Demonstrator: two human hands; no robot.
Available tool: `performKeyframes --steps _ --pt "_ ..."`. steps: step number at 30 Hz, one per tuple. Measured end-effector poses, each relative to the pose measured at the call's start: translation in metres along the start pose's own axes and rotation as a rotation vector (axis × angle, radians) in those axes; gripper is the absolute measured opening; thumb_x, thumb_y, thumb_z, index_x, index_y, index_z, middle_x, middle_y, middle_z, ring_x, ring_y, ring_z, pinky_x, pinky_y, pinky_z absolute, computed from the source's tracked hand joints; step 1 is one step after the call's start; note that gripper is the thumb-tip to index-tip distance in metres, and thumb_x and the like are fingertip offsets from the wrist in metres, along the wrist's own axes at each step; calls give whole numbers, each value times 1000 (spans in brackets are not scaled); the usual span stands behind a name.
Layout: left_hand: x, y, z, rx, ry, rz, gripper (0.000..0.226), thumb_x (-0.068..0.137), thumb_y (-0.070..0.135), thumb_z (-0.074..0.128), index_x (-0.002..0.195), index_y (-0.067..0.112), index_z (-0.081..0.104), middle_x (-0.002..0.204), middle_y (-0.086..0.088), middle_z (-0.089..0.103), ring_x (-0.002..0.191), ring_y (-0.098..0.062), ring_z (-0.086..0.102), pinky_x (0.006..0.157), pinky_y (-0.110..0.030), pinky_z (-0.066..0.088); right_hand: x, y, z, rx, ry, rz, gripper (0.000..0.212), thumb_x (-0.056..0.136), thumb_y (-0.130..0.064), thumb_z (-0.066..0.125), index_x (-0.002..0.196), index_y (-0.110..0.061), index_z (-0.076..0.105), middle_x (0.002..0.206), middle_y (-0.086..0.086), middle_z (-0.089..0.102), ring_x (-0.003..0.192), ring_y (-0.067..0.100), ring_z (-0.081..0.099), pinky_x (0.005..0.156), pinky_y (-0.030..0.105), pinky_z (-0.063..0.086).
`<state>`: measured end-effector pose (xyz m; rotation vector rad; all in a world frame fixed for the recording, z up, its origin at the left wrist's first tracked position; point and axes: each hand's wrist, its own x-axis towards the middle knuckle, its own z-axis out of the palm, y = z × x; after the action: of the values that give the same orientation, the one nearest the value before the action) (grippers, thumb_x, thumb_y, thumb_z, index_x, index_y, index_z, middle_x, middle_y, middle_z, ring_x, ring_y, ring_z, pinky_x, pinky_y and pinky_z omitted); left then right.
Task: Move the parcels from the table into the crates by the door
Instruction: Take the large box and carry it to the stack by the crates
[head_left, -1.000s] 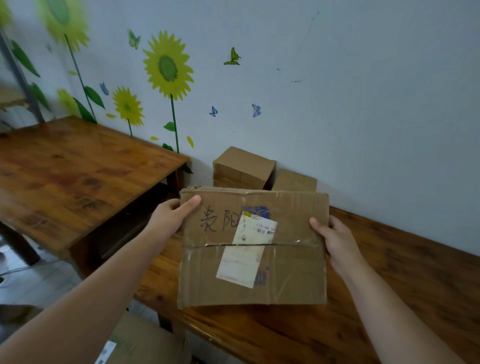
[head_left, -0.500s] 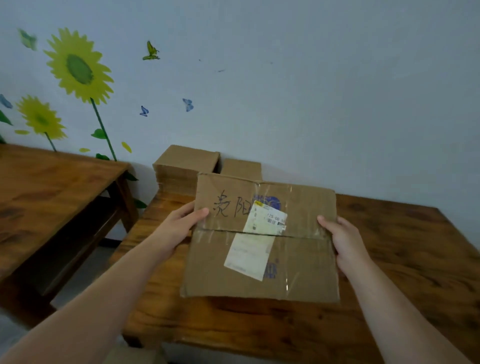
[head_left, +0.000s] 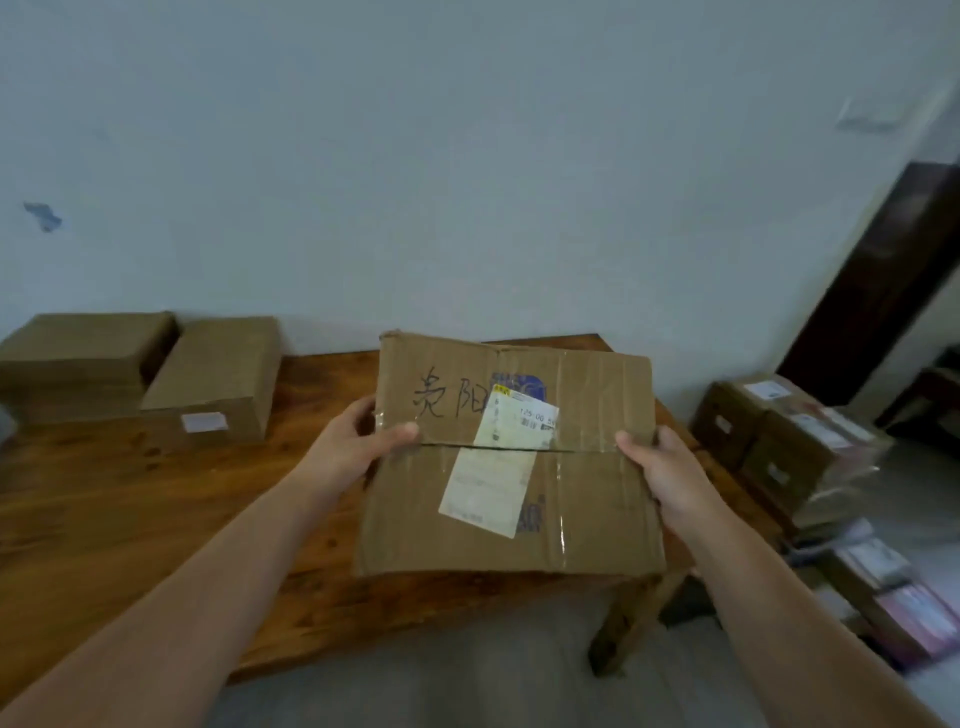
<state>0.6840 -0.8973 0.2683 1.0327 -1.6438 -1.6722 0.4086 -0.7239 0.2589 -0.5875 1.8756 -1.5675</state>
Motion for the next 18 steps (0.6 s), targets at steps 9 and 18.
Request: performKeyframes --steps 9,18 --pt "39 11 173 -47 -154 -1 57 69 29 79 119 32 53 108 5 66 95 -18 65 76 -38 54 0 7 -170 33 59 -2 41 90 -19 59 127 -30 46 118 -2 59 108 21 56 87 44 45" --pt "114 19 298 -70 -255 36 49 77 23 75 120 27 54 108 3 67 91 -17 67 70 -34 55 73 19 -267 -148 289 -27 49 89 -33 61 132 -16 43 124 6 56 112 27 55 100 54 42"
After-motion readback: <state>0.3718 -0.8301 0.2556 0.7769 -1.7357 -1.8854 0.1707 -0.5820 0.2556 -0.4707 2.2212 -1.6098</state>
